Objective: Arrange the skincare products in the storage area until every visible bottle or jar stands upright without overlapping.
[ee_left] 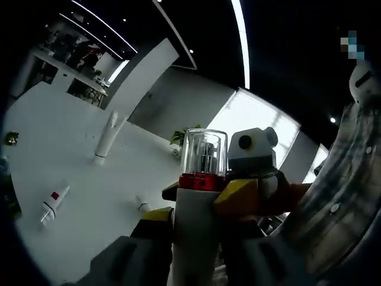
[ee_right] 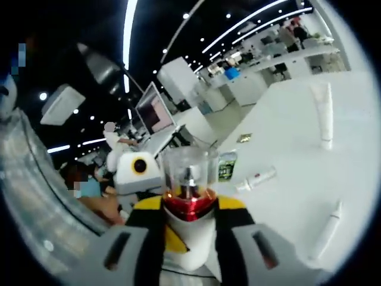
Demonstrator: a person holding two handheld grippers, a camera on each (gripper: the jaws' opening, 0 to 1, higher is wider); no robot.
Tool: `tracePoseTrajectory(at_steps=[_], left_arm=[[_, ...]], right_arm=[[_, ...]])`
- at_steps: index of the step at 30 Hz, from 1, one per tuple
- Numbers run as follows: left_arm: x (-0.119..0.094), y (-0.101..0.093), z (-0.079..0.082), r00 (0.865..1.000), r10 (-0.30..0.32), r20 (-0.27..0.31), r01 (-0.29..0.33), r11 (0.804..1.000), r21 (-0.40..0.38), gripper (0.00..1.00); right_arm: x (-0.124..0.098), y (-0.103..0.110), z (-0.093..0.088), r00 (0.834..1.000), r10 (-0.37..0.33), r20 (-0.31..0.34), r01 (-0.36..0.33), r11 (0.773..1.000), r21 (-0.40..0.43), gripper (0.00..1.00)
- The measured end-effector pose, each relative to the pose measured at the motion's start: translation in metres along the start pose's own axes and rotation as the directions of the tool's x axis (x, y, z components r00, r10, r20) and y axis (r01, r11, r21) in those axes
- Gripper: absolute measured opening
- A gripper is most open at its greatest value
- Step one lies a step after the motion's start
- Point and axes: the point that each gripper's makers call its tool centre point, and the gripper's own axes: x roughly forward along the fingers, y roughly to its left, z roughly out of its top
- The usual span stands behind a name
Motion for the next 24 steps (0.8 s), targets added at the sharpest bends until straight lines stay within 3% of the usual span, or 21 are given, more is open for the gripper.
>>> tracePoseTrajectory(at_steps=[10,17,24], left_arm=[[-0.006,0.007,-0.006,0.999,0.047,-0.004,-0.047,0.999,-0.014,0.33],[-0.018,0.012,-0.011,0.997,0.071,0.004,-0.071,0.996,-0.046,0.32],[-0.031,0.018,-0.028,0.992,0.121,-0.04,-0.123,0.991,-0.046,0.32]], right_arm=[[0.006,0.001,-0.006,0.999,-0.008,-0.043,0.005,0.998,-0.056,0.29],[0.006,-0.001,-0.004,0.999,-0.024,-0.04,0.021,0.997,-0.077,0.29],[0.005,-0.012,0.002,0.998,-0.063,-0.029,0.059,0.993,-0.102,0.29]])
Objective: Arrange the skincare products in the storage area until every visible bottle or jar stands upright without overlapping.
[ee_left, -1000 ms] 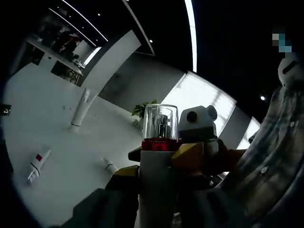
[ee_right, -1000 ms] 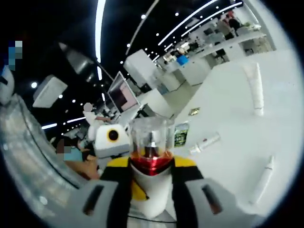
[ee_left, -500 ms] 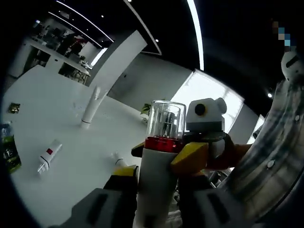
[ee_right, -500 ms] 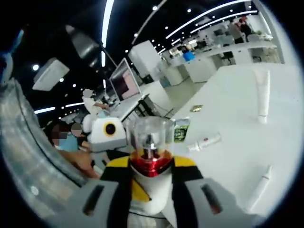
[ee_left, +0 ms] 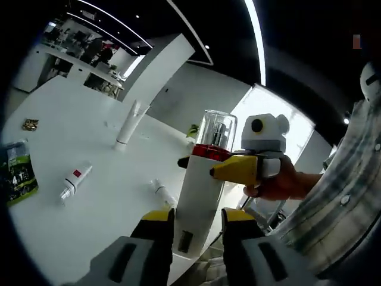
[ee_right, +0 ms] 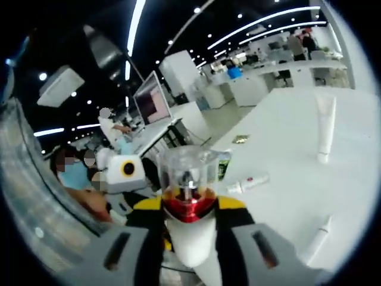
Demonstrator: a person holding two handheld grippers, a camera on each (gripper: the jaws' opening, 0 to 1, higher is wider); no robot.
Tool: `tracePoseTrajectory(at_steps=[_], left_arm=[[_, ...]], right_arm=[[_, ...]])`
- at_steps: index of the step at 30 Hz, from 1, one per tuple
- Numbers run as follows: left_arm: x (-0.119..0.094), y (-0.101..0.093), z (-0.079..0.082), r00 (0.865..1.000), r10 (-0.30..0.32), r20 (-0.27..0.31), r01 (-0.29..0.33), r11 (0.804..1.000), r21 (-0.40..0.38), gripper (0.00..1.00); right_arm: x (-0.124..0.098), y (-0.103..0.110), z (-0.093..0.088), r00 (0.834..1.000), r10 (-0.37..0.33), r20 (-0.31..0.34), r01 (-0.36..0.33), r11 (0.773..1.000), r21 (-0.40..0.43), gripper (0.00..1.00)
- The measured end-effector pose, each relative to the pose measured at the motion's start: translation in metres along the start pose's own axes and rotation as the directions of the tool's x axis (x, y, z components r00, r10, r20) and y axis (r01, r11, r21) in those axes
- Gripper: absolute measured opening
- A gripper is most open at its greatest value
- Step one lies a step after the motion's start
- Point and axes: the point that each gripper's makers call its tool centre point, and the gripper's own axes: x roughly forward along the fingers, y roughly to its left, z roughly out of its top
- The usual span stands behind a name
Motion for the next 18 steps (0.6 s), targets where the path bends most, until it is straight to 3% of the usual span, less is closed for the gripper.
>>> tracePoseTrajectory(at_steps=[6,18], left_arm=[[-0.006,0.008,-0.012,0.999,0.045,-0.02,-0.045,0.999,-0.017,0.34],[-0.007,0.014,-0.015,0.997,0.079,-0.006,-0.079,0.995,-0.054,0.34]], right_arm=[[-0.003,-0.014,0.009,0.999,-0.043,-0.002,0.043,0.998,-0.045,0.29],[-0.016,-0.05,0.031,0.992,-0.125,0.01,0.126,0.985,-0.122,0.29]])
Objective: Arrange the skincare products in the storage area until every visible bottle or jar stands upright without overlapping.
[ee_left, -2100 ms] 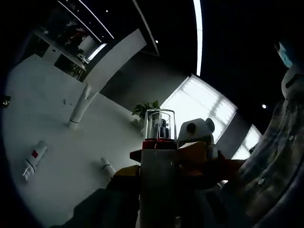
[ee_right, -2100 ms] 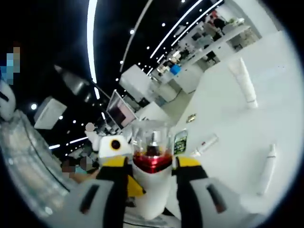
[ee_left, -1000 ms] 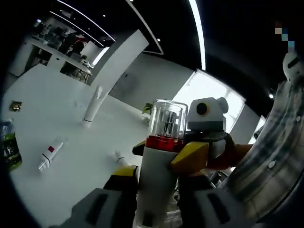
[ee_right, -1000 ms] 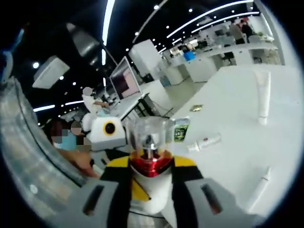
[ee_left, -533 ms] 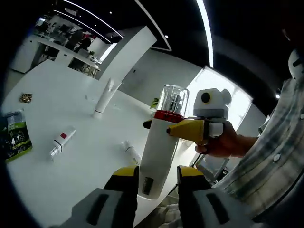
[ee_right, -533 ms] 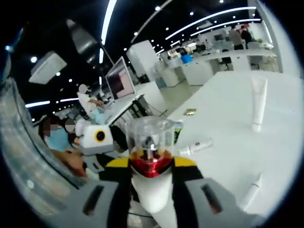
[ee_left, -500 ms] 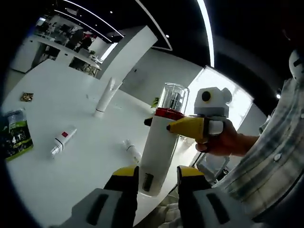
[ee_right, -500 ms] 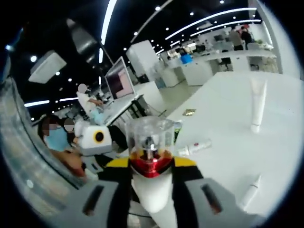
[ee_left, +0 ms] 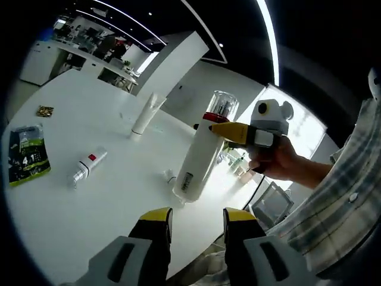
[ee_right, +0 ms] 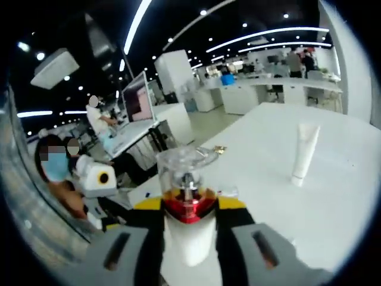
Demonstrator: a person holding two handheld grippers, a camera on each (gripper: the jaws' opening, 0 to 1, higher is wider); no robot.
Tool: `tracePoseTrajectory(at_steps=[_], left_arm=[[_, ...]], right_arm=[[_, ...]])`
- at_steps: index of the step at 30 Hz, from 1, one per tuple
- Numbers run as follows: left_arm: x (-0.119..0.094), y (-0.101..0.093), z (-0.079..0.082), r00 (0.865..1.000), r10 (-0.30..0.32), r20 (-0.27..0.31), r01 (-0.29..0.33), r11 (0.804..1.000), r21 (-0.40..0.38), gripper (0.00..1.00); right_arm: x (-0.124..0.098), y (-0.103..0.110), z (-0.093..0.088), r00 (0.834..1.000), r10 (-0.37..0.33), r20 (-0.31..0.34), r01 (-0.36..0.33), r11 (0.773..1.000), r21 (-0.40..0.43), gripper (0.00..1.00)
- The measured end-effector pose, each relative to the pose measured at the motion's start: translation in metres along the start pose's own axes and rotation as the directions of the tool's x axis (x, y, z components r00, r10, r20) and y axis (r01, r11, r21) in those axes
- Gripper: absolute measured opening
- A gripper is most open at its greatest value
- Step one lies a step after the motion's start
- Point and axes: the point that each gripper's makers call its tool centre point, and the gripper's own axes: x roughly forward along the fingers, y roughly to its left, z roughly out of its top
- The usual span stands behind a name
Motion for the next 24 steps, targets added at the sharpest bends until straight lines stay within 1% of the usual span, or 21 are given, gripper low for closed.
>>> tracePoseTrajectory(at_steps=[2,6,8,11,13,15,18,24], left_arm=[[0.0,0.001,-0.001,1.0,0.009,0.002,-0.009,1.0,-0.008,0.34],[0.003,0.003,-0.001,1.0,0.017,0.005,-0.017,0.999,-0.031,0.34],[0.006,0.004,-0.001,1.0,0.021,-0.008,-0.021,0.999,-0.03,0.34],[0.008,0.006,0.005,0.999,0.038,-0.015,-0.039,0.998,-0.042,0.34],[0.007,0.003,0.012,0.999,0.033,-0.003,-0.033,0.998,-0.046,0.34],[0.008,0.003,0.015,0.999,0.036,-0.015,-0.036,0.998,-0.046,0.34],[0.008,0.007,0.017,0.998,0.055,-0.035,-0.056,0.997,-0.045,0.34],[0.008,0.003,0.024,0.996,0.088,-0.03,-0.09,0.994,-0.057,0.34]], right_arm=[[-0.002,-0.011,0.005,1.0,-0.02,0.013,0.02,1.0,-0.01,0.29],[-0.006,-0.029,0.012,0.999,-0.048,0.011,0.049,0.998,-0.027,0.29],[-0.009,-0.039,0.018,0.998,-0.063,0.017,0.063,0.997,-0.034,0.29],[-0.013,-0.056,0.026,0.996,-0.084,0.029,0.085,0.996,-0.032,0.29],[-0.014,-0.065,0.028,0.994,-0.098,0.038,0.099,0.995,-0.026,0.29],[-0.016,-0.077,0.033,0.991,-0.121,0.049,0.121,0.993,-0.01,0.29],[-0.018,-0.087,0.038,0.99,-0.127,0.068,0.127,0.992,0.004,0.29],[-0.015,-0.11,0.036,0.988,-0.14,0.063,0.14,0.99,0.008,0.29]])
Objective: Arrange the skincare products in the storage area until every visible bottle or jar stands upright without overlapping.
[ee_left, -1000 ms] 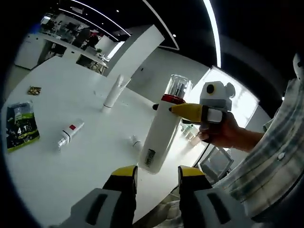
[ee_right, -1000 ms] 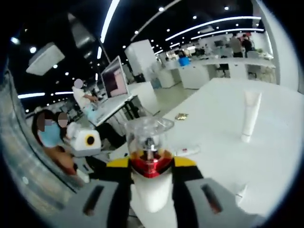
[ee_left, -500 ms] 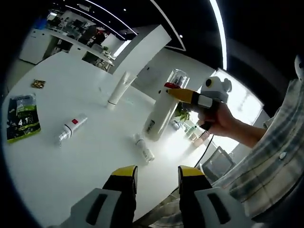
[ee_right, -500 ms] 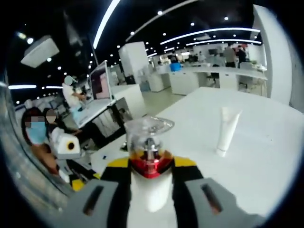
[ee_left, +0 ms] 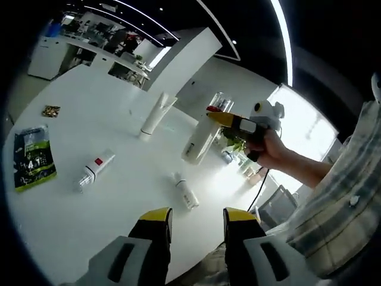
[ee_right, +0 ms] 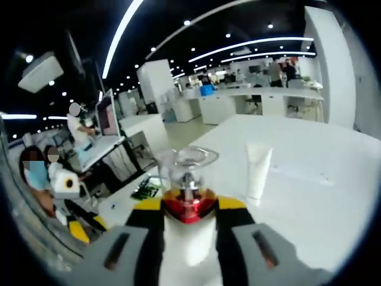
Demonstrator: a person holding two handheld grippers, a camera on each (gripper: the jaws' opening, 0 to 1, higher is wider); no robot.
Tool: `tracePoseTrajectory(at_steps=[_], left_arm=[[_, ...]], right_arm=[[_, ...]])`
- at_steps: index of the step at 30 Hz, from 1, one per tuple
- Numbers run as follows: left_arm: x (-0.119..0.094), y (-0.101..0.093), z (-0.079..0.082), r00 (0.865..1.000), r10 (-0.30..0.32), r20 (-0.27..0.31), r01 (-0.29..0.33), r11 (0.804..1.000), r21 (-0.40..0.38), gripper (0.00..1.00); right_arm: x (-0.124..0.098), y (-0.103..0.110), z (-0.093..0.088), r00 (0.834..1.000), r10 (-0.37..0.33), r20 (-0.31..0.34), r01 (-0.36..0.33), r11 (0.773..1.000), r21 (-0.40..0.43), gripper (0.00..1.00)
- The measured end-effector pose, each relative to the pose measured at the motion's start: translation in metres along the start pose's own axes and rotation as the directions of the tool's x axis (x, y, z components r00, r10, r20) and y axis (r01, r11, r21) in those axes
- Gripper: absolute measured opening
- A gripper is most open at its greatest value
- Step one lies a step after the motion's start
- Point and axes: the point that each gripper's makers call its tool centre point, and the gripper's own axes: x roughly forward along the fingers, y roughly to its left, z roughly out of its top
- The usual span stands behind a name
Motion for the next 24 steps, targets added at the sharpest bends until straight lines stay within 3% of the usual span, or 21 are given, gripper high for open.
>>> tracePoseTrajectory(at_steps=[8,18,24], left_arm=[[-0.002,0.002,-0.014,0.998,0.062,-0.01,-0.062,0.998,-0.03,0.34],[-0.002,-0.001,-0.022,0.994,0.108,0.017,-0.105,0.989,-0.104,0.34],[0.001,0.001,-0.024,0.991,0.136,0.008,-0.134,0.986,-0.103,0.34]], right_arm=[[0.011,-0.035,-0.006,1.0,-0.017,0.012,0.017,1.0,-0.009,0.29],[0.037,-0.079,-0.028,0.998,-0.063,-0.031,0.06,0.995,-0.077,0.29],[0.043,-0.105,-0.027,0.996,-0.094,-0.001,0.093,0.994,-0.053,0.29]])
